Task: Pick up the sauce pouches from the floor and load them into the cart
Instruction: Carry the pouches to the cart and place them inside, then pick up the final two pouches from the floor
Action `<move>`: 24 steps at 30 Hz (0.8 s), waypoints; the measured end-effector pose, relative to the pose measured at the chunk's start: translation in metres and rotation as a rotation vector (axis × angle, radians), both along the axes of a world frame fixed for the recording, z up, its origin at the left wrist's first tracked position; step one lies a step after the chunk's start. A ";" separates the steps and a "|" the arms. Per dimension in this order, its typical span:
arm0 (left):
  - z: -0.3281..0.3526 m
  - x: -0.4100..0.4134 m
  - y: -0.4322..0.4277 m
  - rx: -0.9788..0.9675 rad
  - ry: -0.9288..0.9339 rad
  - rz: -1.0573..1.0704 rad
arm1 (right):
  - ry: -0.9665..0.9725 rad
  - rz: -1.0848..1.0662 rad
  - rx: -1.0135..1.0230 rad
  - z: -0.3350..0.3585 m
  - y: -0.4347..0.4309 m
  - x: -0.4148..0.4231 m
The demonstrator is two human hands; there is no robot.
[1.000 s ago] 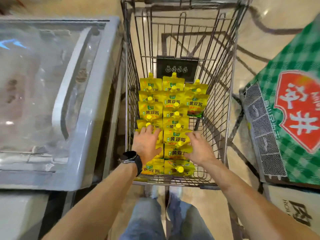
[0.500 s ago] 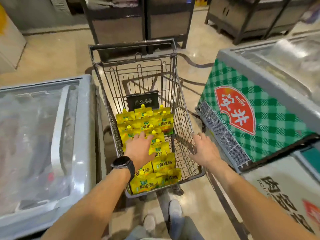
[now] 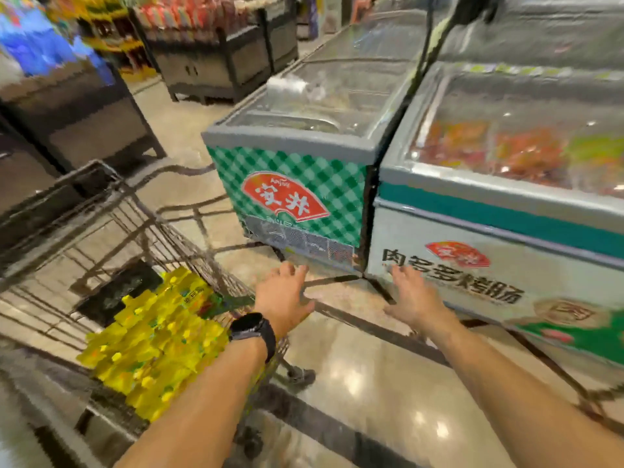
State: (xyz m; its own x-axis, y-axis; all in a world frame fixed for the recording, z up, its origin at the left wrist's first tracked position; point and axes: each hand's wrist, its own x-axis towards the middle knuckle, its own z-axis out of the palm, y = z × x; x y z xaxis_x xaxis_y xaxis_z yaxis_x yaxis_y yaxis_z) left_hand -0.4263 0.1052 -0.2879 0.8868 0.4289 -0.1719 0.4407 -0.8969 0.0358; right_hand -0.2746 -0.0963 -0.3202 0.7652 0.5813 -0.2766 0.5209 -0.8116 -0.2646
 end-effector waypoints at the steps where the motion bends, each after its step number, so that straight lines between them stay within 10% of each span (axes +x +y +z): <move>1: 0.001 0.020 -0.019 -0.005 -0.003 -0.058 | -0.009 -0.057 0.003 0.003 -0.025 0.008; 24: 0.029 0.280 -0.622 -0.098 -0.087 -1.378 | -0.091 -1.383 -0.079 0.041 -0.615 -0.060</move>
